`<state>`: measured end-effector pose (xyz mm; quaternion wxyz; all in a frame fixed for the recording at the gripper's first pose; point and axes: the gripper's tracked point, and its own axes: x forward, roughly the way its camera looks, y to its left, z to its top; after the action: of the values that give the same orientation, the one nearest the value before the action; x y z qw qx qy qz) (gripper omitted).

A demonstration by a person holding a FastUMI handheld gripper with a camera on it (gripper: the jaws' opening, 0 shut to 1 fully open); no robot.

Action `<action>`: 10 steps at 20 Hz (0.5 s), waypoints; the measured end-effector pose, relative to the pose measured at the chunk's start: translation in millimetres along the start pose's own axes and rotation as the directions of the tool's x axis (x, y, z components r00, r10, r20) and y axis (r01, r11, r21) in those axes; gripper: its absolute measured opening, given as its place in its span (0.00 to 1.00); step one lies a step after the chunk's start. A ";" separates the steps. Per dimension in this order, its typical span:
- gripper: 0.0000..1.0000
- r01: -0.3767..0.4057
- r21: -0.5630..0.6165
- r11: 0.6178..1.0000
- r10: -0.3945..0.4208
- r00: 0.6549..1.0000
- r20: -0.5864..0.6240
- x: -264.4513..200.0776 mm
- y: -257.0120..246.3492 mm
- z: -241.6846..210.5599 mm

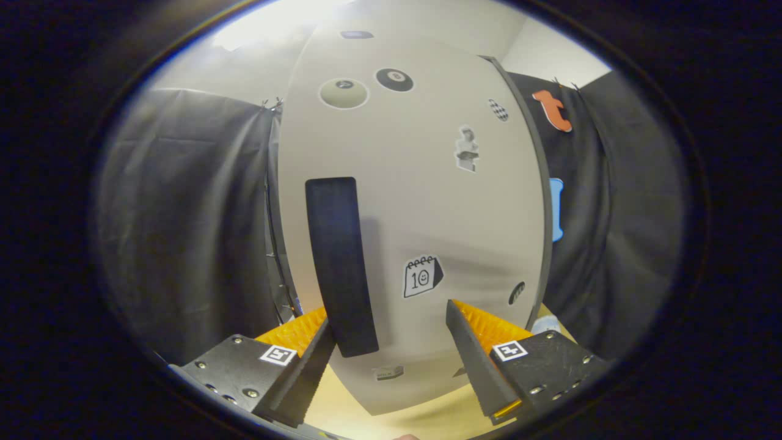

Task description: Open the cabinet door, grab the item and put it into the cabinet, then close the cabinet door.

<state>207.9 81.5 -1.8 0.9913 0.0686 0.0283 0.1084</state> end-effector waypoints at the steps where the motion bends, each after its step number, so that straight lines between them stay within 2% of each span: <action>1: 1.00 -0.001 -0.014 1.000 0.001 1.000 0.005 6.8 4.1 -0.3; 10: 1.00 0.000 -0.031 1.000 0.000 1.000 0.001 63.6 25.1 -4.1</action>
<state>264.3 120.3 -5.0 0.9923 0.0535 0.0261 0.1090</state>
